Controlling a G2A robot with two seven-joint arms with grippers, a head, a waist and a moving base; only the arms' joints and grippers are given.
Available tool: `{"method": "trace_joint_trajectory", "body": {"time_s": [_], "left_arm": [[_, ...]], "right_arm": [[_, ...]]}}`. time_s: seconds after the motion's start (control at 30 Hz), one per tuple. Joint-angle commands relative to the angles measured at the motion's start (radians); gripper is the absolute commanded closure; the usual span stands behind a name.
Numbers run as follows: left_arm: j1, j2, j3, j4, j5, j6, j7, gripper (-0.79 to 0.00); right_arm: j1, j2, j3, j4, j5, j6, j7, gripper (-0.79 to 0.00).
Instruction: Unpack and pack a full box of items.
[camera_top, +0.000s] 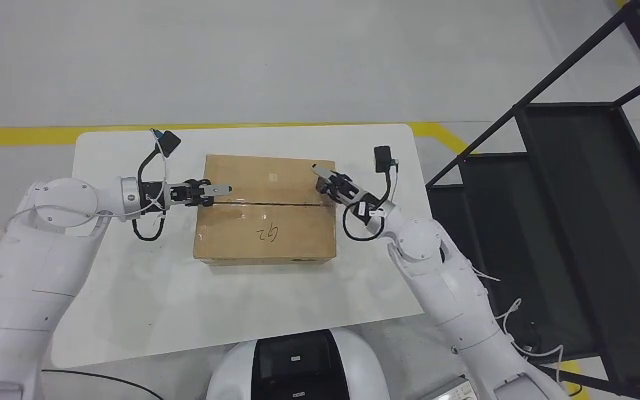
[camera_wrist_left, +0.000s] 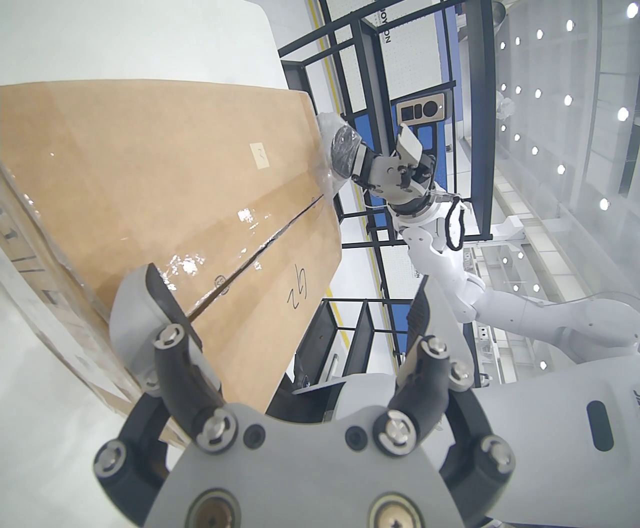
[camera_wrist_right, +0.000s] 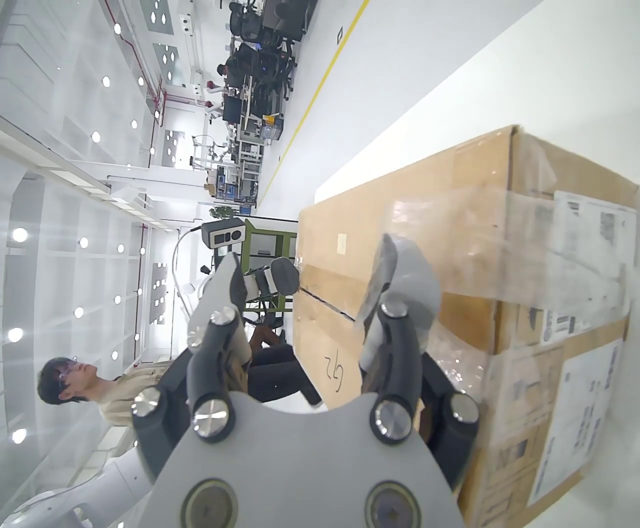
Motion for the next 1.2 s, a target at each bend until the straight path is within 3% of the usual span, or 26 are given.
{"method": "trace_joint_trajectory", "body": {"time_s": [0.0,0.23,0.5,1.1,1.13,1.17], "left_arm": [[0.0,0.0,0.0,0.0,0.0,0.0,0.0,-0.785],[0.0,0.0,0.0,0.0,0.0,0.0,0.0,-0.785],[0.0,0.0,0.0,0.0,0.0,0.0,0.0,-0.785],[0.0,0.0,0.0,0.0,0.0,0.0,0.0,-0.785],[0.0,0.0,0.0,0.0,0.0,0.0,0.0,-0.785],[0.0,0.0,0.0,0.0,0.0,0.0,0.0,-0.785]], "right_arm": [[-0.003,0.001,0.005,-0.007,-0.001,-0.002,0.0,0.0],[-0.021,0.001,-0.018,-0.054,-0.031,0.01,0.014,0.0],[0.001,-0.011,-0.082,0.002,-0.045,0.01,0.001,0.0],[0.027,-0.024,-0.172,0.038,-0.229,0.025,-0.056,0.0],[0.027,-0.024,-0.174,0.037,-0.241,0.03,-0.058,-0.271],[0.026,-0.024,-0.175,0.035,-0.25,0.034,-0.06,-0.785]]}}
